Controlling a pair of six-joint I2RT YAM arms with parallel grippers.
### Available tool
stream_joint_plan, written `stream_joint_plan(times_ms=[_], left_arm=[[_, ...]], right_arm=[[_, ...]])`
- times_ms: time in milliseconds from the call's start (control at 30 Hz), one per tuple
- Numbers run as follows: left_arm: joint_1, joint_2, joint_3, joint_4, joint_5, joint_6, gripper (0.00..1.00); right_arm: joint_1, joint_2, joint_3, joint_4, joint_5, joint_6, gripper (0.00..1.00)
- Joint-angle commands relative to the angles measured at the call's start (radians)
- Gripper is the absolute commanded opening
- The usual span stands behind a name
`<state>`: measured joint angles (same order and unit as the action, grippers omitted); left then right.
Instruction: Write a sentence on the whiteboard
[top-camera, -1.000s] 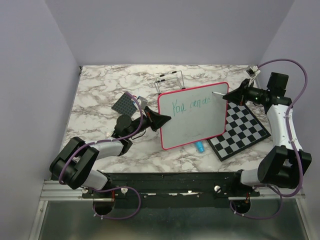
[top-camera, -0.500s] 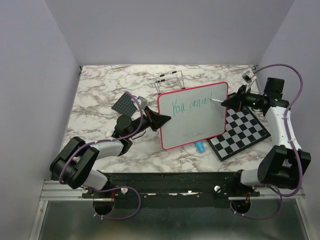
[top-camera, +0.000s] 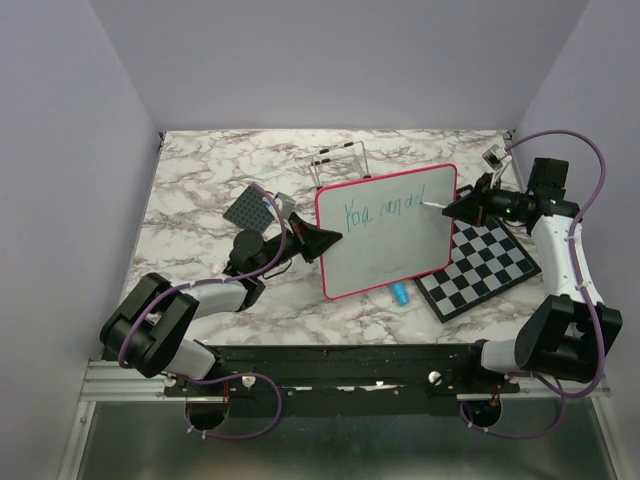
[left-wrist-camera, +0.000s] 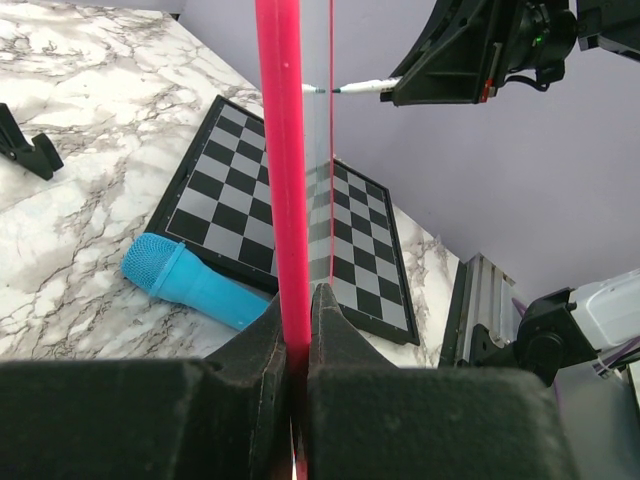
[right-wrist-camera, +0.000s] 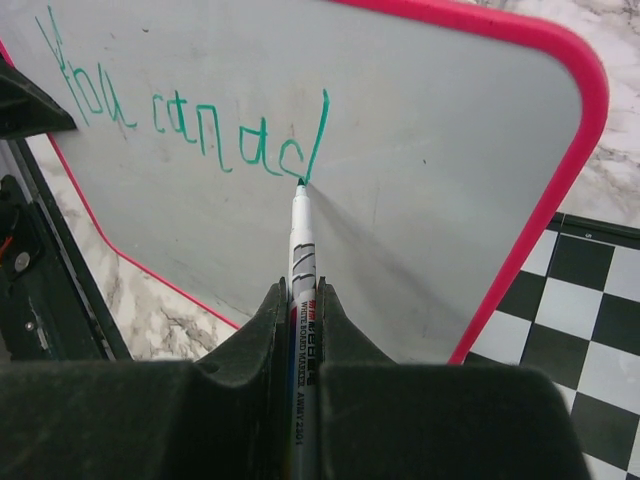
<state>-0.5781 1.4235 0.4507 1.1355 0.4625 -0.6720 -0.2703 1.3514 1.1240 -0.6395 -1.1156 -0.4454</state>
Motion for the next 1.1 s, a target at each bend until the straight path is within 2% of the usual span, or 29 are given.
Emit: stream_joint_plan(times_ms=[0, 733, 900, 1067], left_arm=[[-0.003, 0.022, -0.004, -0.065, 0.021, 0.12, 0.0], [-0.003, 0.031, -0.009, -0.054, 0.024, 0.12, 0.0], [-0.003, 0.032, -0.004, -0.056, 0.025, 0.12, 0.0], [-0.003, 0.034, 0.0, -0.059, 0.025, 0.12, 0.0]], right_arm=[[-0.006, 0.005, 0.054, 0.031, -0.004, 0.034, 0.01], [-0.024, 0.034, 0.079, 0.086, 0.034, 0.097, 0.01], [-0.029, 0.035, 0.065, 0.081, 0.031, 0.082, 0.01], [-0.027, 0.046, 0.059, 0.003, 0.011, 0.013, 0.01]])
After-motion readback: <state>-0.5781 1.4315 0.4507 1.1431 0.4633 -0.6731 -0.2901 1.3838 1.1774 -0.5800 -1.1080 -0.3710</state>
